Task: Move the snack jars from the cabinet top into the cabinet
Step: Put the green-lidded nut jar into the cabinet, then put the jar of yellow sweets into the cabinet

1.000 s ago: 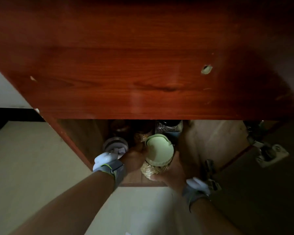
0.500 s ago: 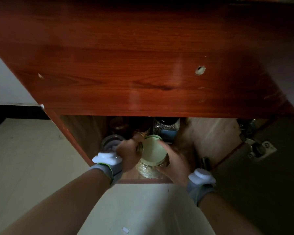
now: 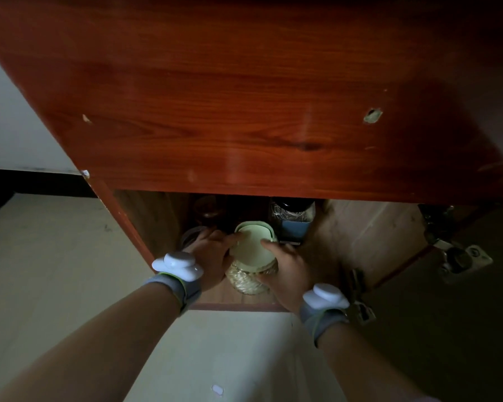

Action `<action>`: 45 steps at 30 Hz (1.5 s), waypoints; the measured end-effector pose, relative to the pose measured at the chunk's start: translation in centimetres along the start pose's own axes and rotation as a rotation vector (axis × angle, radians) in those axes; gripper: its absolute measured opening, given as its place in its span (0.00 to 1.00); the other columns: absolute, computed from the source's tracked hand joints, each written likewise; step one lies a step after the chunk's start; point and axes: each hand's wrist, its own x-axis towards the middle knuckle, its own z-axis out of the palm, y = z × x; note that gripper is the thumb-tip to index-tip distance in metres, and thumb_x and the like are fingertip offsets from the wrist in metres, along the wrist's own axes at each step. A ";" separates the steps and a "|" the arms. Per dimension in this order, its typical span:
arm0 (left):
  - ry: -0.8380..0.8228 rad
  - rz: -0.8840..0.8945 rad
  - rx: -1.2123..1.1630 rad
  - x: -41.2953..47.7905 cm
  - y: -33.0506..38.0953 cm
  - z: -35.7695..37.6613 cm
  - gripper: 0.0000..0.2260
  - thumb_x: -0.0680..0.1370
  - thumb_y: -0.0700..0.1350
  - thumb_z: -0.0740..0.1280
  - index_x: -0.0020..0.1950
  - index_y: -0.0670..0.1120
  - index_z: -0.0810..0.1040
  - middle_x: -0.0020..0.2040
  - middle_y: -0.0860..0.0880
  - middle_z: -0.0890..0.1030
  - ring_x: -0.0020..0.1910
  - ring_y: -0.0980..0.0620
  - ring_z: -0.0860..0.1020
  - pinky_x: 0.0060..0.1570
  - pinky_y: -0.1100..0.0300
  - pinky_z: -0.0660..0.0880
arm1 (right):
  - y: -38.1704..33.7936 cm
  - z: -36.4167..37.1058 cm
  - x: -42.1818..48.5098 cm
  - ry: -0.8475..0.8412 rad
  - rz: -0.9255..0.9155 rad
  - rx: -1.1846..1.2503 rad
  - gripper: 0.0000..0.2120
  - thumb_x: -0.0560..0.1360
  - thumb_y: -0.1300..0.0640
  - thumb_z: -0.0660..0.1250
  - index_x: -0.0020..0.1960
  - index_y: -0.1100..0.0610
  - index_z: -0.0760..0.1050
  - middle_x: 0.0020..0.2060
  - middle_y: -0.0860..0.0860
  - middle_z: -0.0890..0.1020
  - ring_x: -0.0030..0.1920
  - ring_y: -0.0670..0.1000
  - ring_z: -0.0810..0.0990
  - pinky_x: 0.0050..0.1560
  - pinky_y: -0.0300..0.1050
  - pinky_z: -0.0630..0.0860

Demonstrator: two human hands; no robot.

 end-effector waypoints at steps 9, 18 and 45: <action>-0.100 -0.035 0.011 0.2 0.7 0.2 0.27 0.78 0.45 0.60 0.77 0.51 0.58 0.74 0.43 0.66 0.73 0.43 0.63 0.72 0.54 0.60 | -0.4 0.0 -0.2 -0.054 -0.011 -0.034 0.33 0.73 0.62 0.66 0.75 0.48 0.61 0.68 0.55 0.73 0.69 0.57 0.69 0.63 0.44 0.65; -0.288 -0.086 -0.044 -1.3 3.2 -6.0 0.25 0.81 0.41 0.59 0.77 0.41 0.58 0.77 0.42 0.60 0.75 0.43 0.60 0.74 0.61 0.58 | -3.7 -6.2 -4.3 -0.043 -0.105 -0.093 0.25 0.72 0.58 0.67 0.69 0.54 0.68 0.63 0.57 0.73 0.64 0.59 0.73 0.60 0.45 0.67; 0.515 -0.011 -0.078 -7.9 15.6 -38.2 0.13 0.75 0.50 0.61 0.58 0.49 0.76 0.58 0.46 0.77 0.59 0.44 0.75 0.57 0.53 0.73 | -17.0 -38.4 -8.9 0.479 -0.248 -0.153 0.26 0.71 0.46 0.69 0.66 0.52 0.68 0.62 0.51 0.75 0.63 0.53 0.74 0.61 0.49 0.72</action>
